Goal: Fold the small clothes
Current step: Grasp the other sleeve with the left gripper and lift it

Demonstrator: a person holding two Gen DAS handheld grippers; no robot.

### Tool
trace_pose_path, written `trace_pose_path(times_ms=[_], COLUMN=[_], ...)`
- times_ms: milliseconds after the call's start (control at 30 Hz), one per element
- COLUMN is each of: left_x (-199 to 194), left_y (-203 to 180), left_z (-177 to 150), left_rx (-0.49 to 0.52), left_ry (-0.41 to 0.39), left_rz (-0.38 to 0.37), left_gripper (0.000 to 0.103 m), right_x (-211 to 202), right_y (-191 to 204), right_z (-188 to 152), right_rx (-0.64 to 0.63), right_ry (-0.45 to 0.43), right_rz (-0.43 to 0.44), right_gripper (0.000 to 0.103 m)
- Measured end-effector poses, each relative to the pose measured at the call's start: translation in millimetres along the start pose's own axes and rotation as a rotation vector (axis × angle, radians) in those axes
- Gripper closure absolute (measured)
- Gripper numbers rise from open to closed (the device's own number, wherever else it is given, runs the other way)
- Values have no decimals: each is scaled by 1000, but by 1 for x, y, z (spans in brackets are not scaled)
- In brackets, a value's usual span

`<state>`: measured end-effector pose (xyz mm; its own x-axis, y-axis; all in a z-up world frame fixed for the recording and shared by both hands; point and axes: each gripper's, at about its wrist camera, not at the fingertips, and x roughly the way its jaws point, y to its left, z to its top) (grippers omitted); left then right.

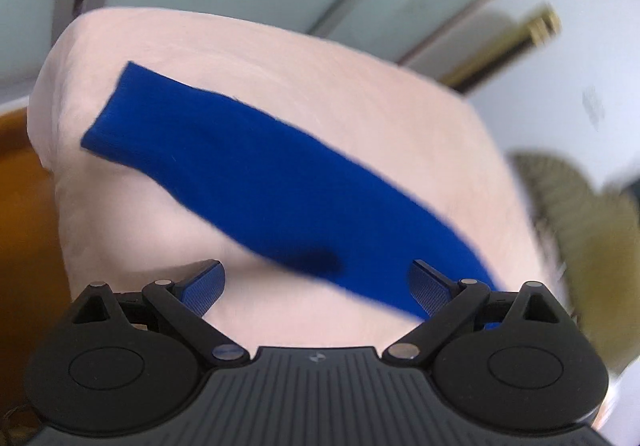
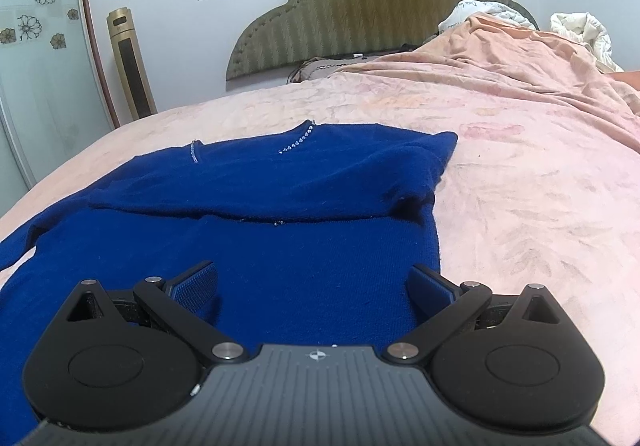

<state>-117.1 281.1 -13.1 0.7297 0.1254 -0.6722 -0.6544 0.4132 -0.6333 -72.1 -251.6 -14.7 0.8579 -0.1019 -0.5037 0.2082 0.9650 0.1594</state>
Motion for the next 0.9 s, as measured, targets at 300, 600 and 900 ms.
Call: trace_pose_path(times_ms=[300,600,900], left_x=[11,-1,2], left_y=[12,-110,-317], left_z=[36,22,-129], left_rx=[-89,381,1083], left_ry=[-43,-366,-300], left_rz=[138,237,-218], left_gripper=[94,98,98], right_x=[2,6,5], right_y=[-1,-1,-7], right_z=[0,0,0], right_rx=[0,-2,32], right_ry=[9,29,23], right_rz=[-3,-9,-19], right_gripper=[0,0,1])
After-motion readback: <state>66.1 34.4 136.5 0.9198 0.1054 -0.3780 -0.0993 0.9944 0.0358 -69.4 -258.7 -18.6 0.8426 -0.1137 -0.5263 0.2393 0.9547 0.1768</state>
